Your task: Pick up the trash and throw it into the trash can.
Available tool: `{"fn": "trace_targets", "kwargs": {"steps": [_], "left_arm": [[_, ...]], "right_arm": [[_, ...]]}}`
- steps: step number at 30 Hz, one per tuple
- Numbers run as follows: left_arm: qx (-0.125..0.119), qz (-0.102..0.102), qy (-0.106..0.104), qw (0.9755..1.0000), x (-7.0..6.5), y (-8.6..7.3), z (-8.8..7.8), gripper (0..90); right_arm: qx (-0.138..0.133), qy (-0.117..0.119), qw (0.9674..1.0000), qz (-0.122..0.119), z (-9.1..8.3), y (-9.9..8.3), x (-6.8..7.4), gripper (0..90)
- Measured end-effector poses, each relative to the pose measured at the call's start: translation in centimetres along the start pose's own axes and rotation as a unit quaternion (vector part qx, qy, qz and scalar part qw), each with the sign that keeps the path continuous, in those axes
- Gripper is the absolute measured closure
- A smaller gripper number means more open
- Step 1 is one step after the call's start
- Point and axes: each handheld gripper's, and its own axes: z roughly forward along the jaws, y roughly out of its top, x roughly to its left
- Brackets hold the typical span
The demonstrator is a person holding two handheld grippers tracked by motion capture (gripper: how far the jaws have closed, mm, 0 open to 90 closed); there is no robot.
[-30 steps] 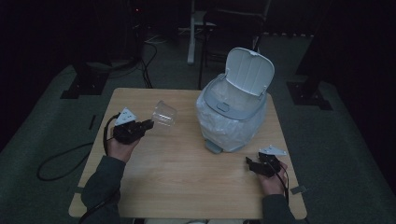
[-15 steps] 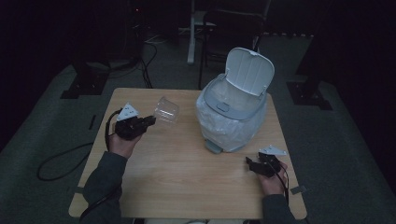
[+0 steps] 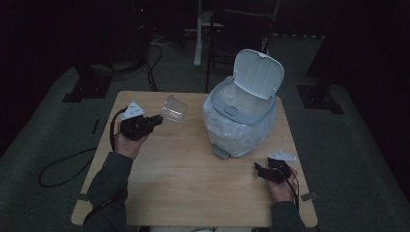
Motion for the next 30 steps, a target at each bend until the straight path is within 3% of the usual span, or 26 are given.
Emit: {"fn": "trace_targets", "kwargs": {"steps": [30], "left_arm": [[-0.017,0.009,-0.009,0.9998,0.4,3.5,0.2,84.4]], "right_arm": [[0.0,0.0,1.0,0.0,0.0,0.0,0.0,34.3]]}}
